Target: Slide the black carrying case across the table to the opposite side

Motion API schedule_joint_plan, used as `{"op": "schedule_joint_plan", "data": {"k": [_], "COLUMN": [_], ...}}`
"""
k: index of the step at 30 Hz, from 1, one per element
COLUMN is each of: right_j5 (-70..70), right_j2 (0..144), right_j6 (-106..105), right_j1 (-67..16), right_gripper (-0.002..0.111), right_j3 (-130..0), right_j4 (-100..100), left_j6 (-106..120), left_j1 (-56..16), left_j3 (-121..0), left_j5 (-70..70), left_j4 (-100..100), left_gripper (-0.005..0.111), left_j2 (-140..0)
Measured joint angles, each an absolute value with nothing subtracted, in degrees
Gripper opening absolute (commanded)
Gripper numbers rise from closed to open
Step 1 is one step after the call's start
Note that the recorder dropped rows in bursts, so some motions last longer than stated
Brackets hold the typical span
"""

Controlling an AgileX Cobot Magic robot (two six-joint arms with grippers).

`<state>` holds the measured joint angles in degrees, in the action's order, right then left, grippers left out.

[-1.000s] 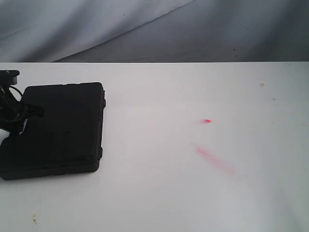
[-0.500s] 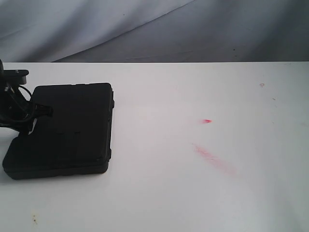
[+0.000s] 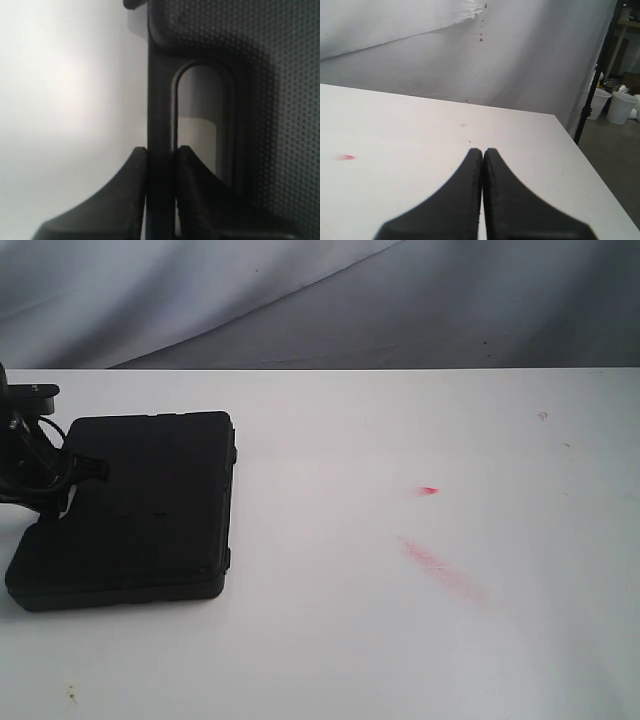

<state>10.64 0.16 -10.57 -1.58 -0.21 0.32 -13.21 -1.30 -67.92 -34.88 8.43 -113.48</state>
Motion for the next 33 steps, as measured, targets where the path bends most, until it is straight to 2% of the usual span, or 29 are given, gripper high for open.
{"op": "schedule_joint_plan", "data": {"k": [6,14,30,33], "right_j5": [10.64,10.64,10.64,10.64], "right_j2": [0.16,0.16,0.16,0.16], "right_j6": [-10.57,-10.57,-10.57,-10.57], "right_j1": [-1.58,-1.58,-1.58,-1.58], "right_gripper": [0.0,0.0,0.0,0.0], "right_j3": [-0.21,-0.21,-0.21,-0.21], "right_j4": [0.32,0.32,0.32,0.32], "left_j6": [-13.33,-13.33,-13.11,-12.36], "left_j1": [-1.3,-1.3,-1.3,-1.3], "left_j3": [-67.92,-67.92,-68.29,-68.55], "left_j5": [-34.88,-34.88,-34.27,-34.27], "left_j4": [8.43,8.43,8.61,10.68], "left_gripper": [0.005,0.023,0.022,0.022], "left_j2": [-113.48,-113.48,-112.25,-108.17]}}
